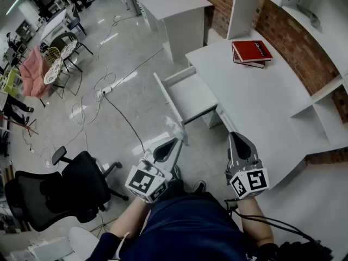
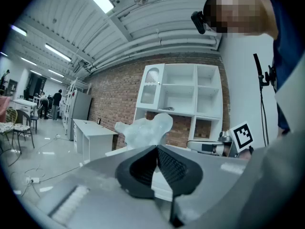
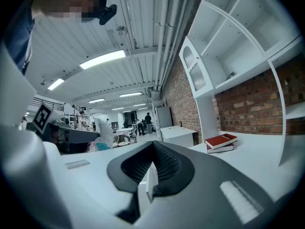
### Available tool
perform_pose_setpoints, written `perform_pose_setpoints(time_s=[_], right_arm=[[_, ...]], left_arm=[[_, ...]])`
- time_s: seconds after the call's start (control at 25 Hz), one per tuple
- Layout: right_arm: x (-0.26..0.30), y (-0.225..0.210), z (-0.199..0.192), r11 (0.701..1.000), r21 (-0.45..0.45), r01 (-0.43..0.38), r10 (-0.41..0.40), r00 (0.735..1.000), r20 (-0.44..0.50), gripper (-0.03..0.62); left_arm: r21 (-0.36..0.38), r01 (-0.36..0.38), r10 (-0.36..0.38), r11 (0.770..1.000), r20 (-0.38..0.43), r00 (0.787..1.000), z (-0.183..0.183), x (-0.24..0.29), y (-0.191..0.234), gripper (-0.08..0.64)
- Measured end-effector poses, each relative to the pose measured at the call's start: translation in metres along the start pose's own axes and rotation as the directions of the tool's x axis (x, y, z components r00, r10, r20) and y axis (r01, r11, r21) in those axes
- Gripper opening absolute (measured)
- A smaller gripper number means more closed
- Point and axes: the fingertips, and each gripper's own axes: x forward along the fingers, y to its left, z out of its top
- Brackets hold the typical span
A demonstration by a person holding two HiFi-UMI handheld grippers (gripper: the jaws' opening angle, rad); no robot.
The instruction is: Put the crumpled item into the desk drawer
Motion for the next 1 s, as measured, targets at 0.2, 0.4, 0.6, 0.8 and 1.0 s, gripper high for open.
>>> perform_pose_setpoints(time_s=[0.2,0.4,0.6,0.8,1.0], right_arm=[[-0.014,0.017,0.000,1.000,-0.010,0.005,-0.005,1.000,0.009,0.002],[-0.010,0.020,-0.008,1.000,0.000,0.012,-0.012,1.000,-0.026,0.002],[-0.012,0.065,-0.018,1.000,-0.012,0.027,-0.028,0.998,-0.061,0.002],[0.000,0.077,-0.011,0.998,-0.043,0.056,-0.058,0.997,-0.052,0.002],[0.012,0.096,-0.006,0.994,-0.067,0.091,-0.095,0.994,-0.048,0.002]], left_arm=[[-0.013,-0.042,0.042,0.999,-0.005,0.999,0.001,-0.028,0.000,0.005],[0.007,-0.046,0.046,0.999,-0.006,0.999,0.004,-0.032,0.006,0.005],[-0.014,-0.027,0.027,1.000,0.015,1.000,-0.006,-0.074,0.026,0.005],[-0.020,-0.012,0.012,1.000,0.025,1.000,-0.003,-0.081,0.050,0.005],[-0.002,-0.006,0.006,1.000,0.027,1.000,0.000,-0.097,0.084,0.005]])
